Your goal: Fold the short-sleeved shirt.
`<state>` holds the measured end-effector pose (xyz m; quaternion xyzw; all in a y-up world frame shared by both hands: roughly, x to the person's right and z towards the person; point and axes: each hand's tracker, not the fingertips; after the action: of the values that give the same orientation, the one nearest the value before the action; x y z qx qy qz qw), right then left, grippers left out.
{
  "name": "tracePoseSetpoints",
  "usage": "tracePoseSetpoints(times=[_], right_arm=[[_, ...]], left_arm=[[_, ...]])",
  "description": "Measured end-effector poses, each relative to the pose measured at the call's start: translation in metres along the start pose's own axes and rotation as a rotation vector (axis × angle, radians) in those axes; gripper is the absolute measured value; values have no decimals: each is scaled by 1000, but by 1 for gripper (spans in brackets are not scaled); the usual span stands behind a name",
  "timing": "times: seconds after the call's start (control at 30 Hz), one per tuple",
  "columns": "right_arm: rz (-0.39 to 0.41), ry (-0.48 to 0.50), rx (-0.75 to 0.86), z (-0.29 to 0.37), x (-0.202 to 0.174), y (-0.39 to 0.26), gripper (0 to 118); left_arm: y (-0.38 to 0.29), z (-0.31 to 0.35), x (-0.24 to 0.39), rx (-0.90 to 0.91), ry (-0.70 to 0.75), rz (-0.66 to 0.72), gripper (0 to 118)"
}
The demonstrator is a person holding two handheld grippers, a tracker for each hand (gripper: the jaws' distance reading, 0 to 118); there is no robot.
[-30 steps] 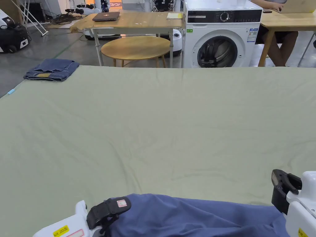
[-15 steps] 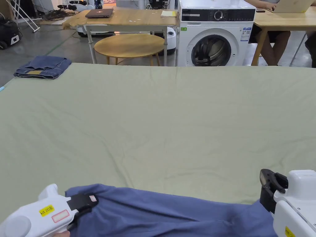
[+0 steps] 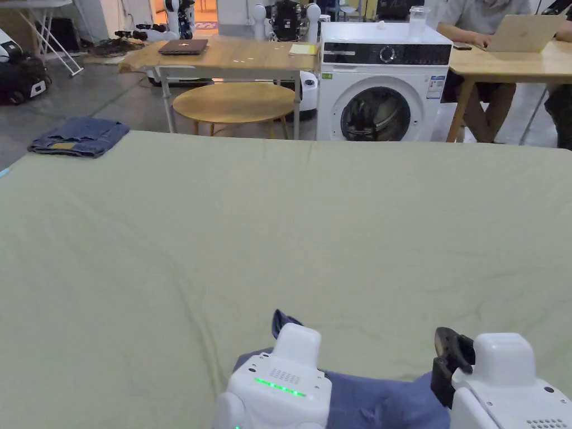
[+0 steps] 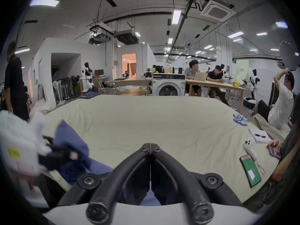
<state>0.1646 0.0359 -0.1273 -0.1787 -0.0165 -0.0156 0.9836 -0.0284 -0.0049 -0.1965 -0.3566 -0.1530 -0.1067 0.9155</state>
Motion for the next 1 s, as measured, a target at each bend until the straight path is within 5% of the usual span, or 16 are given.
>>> tracePoseSetpoints(times=[0.13,0.3,0.5,0.63,0.7,0.73,1.0], right_arm=[[-16,9,-33,4,16,-7,0],[-22,29,-49,5,29,-9,0],[-31,48,-60,5,33,-12,0],[-37,50,-71,1,35,-16,0],[-43,51,-76,0,36,-17,0],[-47,50,-77,-1,37,-18,0],[-57,24,-87,-1,46,-18,0]], left_arm=[[-12,-33,22,-88,-5,-51,6],[9,-8,-6,-1,-178,163,76],[28,49,-73,188,-342,401,81],[4,19,-93,38,-319,418,67],[-13,1,-85,-41,-379,439,10],[-20,-7,-78,-58,-442,444,0],[-35,-63,5,-148,-699,422,0]])
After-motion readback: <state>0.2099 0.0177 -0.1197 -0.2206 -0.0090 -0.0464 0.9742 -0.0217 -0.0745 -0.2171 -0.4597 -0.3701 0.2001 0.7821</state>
